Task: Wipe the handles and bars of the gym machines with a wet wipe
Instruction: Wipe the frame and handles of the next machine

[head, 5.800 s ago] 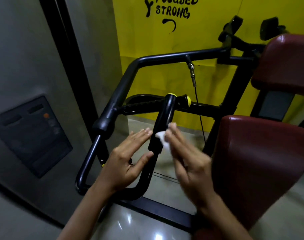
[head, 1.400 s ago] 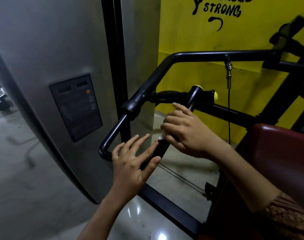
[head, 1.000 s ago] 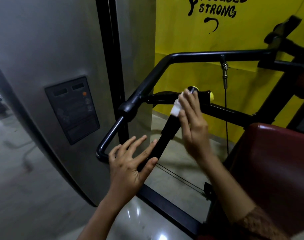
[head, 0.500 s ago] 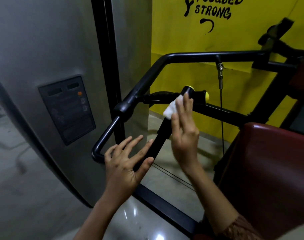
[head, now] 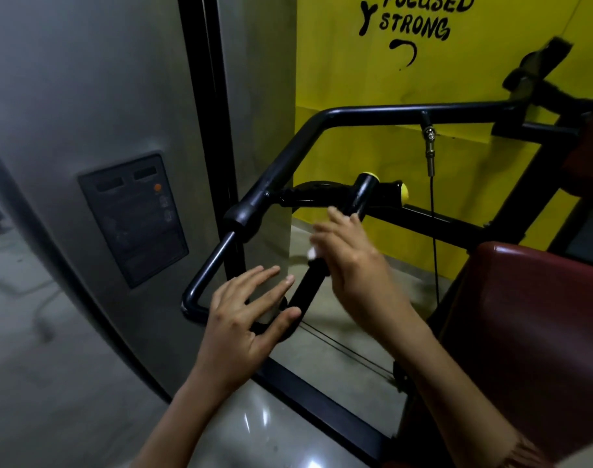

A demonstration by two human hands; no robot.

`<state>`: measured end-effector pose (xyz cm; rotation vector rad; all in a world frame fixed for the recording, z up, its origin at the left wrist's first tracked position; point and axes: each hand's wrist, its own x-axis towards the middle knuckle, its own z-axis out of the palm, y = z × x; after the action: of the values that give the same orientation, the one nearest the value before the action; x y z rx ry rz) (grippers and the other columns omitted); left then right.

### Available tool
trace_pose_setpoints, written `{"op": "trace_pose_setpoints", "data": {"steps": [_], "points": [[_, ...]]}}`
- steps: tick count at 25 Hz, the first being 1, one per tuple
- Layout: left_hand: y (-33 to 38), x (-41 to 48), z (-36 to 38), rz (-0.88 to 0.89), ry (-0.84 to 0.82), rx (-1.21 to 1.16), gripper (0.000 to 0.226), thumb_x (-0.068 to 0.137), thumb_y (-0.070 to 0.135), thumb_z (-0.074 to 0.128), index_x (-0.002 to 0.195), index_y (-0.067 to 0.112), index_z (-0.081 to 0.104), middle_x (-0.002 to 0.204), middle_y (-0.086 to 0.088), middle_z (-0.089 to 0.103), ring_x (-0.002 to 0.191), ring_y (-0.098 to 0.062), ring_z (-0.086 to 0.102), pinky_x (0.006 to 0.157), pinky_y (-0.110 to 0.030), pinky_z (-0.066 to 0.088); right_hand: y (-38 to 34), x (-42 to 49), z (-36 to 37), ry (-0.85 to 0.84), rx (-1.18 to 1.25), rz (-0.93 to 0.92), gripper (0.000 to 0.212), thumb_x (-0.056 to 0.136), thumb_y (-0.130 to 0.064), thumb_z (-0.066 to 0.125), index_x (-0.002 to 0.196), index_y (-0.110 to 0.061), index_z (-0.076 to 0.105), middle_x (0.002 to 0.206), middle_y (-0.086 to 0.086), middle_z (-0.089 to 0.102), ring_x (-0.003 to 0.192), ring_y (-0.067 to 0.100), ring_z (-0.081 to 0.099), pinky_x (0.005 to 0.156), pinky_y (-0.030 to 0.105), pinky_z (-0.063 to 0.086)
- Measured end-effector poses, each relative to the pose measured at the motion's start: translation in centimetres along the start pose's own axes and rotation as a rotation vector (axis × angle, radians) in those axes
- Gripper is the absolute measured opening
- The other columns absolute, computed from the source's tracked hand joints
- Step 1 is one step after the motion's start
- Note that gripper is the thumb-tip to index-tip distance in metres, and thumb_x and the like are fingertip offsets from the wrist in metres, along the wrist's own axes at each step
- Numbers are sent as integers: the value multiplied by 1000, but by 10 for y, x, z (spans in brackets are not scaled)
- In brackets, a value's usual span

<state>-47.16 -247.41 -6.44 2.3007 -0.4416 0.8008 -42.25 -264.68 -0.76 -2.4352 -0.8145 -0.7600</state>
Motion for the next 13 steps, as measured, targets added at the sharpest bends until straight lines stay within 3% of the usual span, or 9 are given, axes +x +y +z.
{"op": "trace_pose_setpoints", "data": {"steps": [2,5,8,11,13], "points": [[-5,14,-5,-12,32,-47,47,90,59,38,115,28,62,121,7,59,120,-9,46,96,-39,36,-3,5,-9,-101,37,-53,25,91,-12,43,94,-6,67,112,10,66,122,23,51,111,29,16],[-21,44,-10,-31,85,-82,45,88,58,43,100,24,71,113,6,63,114,-9,50,93,-44,43,5,41,-31,-170,273,-23,22,91,-12,48,97,-3,68,106,5,68,106,11,56,105,5,23],[-47,79,-11,-16,97,-83,42,84,53,51,96,20,73,111,4,64,111,-11,52,91,-46,46,16,83,-39,-195,250,-45,21,92,-14,52,102,-7,68,103,4,69,96,12,63,86,23,49],[-71,115,-7,-31,73,-103,42,78,46,55,101,16,71,114,5,60,112,-10,51,95,-38,45,32,135,-40,-332,187,-17,19,93,-14,53,103,-9,68,90,0,70,73,-3,60,63,15,46],[-89,140,-5,-60,18,-152,49,76,47,53,109,14,68,119,5,57,114,-11,53,98,-29,41,46,171,-40,-457,166,-7,21,93,-15,52,103,-4,67,82,1,69,66,-3,58,57,15,43]]}}
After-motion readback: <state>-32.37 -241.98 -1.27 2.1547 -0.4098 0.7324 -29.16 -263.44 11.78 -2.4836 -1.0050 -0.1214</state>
